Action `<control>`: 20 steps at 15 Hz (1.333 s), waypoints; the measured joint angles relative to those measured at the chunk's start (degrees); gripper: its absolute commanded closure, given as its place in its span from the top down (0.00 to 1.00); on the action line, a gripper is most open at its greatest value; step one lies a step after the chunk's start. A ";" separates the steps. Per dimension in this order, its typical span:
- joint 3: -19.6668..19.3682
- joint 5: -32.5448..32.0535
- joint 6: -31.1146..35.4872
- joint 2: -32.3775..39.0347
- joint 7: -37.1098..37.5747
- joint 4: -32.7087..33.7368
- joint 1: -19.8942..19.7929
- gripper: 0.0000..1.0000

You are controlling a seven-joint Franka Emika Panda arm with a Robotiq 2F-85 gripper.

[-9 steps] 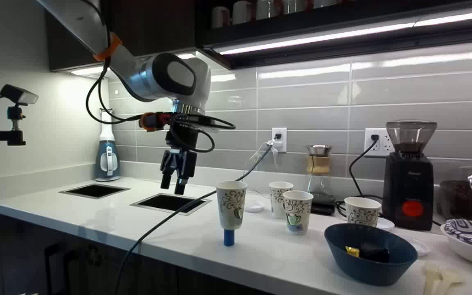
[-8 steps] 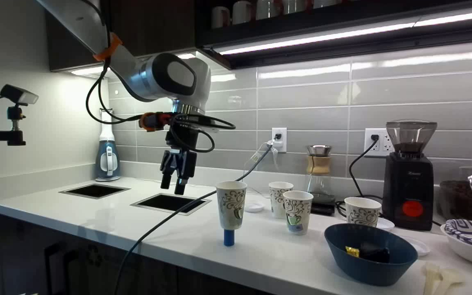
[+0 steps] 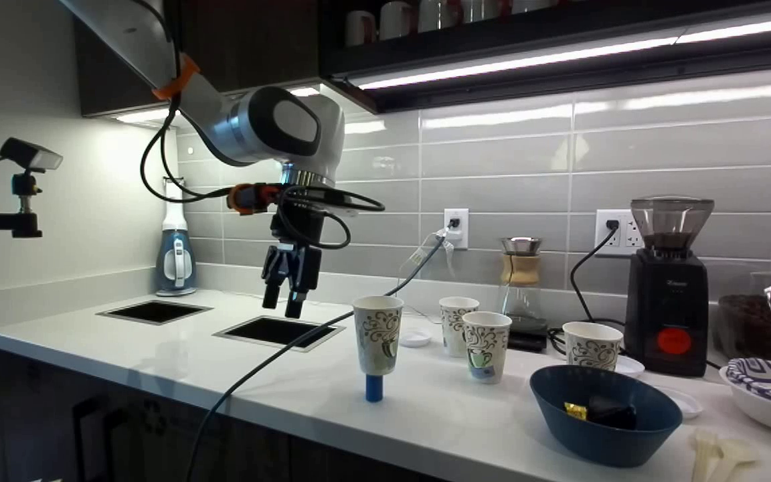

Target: Pick up the cup that is near the wall sockets and stack it into the cup on the far left

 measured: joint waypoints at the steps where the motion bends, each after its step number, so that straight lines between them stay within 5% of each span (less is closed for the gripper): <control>1: 0.00 0.00 0.00 0.00 0.00 0.00 0.00 1.00; 8: -0.24 1.30 0.64 0.25 -0.15 0.61 0.32 1.00; 13: 0.09 4.41 2.79 3.37 0.14 7.57 2.63 1.00; 20: -1.49 4.03 15.21 9.65 0.11 15.83 2.61 1.00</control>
